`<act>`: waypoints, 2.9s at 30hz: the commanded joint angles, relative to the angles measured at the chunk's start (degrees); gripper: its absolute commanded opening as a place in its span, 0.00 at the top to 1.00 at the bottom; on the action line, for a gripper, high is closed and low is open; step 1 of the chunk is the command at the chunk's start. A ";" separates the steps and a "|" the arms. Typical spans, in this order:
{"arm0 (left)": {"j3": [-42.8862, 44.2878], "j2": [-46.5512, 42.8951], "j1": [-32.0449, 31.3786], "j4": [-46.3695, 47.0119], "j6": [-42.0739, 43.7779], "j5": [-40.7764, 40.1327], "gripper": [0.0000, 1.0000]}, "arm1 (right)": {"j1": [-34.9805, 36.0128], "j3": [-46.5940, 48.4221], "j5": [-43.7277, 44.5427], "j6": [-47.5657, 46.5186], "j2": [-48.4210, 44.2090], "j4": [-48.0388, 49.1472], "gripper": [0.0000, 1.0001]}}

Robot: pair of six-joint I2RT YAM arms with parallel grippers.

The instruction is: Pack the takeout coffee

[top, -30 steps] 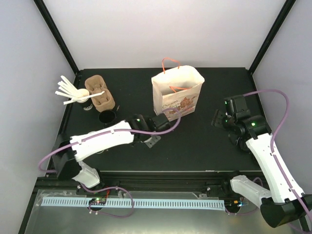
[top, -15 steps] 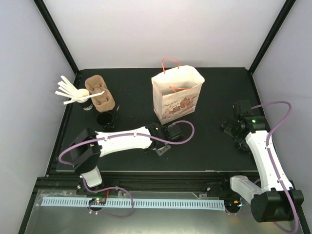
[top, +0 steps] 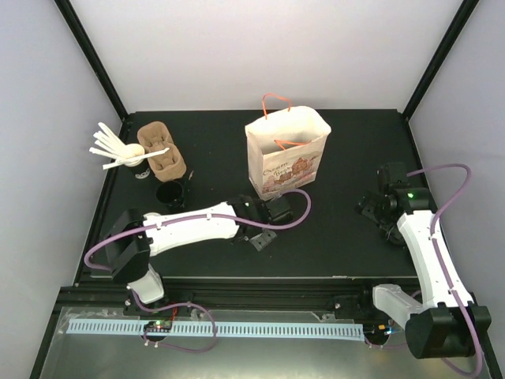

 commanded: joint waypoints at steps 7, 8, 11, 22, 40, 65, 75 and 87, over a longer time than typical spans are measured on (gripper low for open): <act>13.07 -6.29 1.40 -5.60 1.94 0.25 0.31 | -4.36 -2.91 6.14 -2.14 0.68 -0.18 0.00; 14.14 -6.76 1.69 -5.77 1.93 0.16 0.30 | -5.35 -3.25 6.27 -2.36 0.61 0.08 0.00; 16.07 -8.76 3.07 -5.38 2.25 0.78 0.27 | -8.65 -4.38 5.92 -3.06 0.71 1.43 0.04; 12.85 -20.01 14.87 1.50 3.39 8.27 0.24 | -15.08 -3.62 1.88 -4.58 14.73 11.59 0.34; 10.63 -21.37 24.47 4.07 4.17 14.38 0.23 | -15.65 2.69 6.00 -7.08 36.86 17.04 0.59; 11.71 -17.46 28.55 5.56 3.93 18.35 0.23 | -16.76 -1.38 -32.00 -13.52 28.17 23.16 0.82; 12.67 -15.56 29.37 6.58 3.97 21.67 0.23 | -3.09 -8.06 -67.44 5.02 18.73 52.71 0.85; 10.11 -15.68 33.53 13.15 0.67 43.77 0.22 | 4.48 -6.99 -71.29 9.66 15.60 63.37 0.87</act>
